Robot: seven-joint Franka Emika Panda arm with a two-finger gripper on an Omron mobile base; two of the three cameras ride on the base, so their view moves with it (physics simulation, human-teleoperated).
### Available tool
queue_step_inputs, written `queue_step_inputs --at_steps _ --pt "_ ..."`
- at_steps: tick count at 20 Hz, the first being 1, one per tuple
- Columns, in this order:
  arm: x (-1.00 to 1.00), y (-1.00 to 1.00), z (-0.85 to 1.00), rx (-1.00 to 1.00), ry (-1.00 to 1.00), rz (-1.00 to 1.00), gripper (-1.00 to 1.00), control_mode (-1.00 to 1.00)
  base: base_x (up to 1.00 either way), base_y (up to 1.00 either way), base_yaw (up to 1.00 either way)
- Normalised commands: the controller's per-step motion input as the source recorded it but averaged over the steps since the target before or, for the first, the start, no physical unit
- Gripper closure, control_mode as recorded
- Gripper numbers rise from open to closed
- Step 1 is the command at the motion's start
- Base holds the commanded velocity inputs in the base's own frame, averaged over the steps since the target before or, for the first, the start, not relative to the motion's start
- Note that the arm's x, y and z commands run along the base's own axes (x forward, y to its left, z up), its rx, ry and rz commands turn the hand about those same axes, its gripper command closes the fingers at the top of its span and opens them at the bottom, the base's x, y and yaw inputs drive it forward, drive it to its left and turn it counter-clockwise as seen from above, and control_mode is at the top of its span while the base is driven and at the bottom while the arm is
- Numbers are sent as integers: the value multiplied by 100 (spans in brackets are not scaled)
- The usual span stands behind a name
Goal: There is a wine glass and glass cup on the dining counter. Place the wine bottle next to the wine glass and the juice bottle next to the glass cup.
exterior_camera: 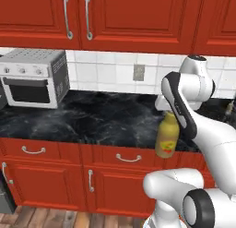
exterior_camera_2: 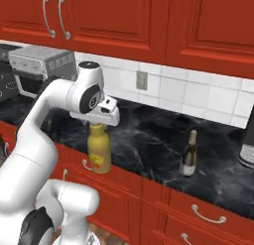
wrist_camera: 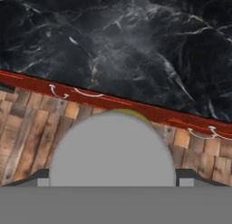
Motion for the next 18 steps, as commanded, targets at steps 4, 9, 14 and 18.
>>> queue_step_inputs --at_steps 4,9,14,18 --pt "0 0 0 0 0 0 100 100 -14 12 96" --pt "0 0 0 0 0 0 100 100 -1 7 100" --pt "0 0 0 0 0 0 100 100 3 9 96" --pt "0 0 0 0 0 0 100 100 10 8 91"
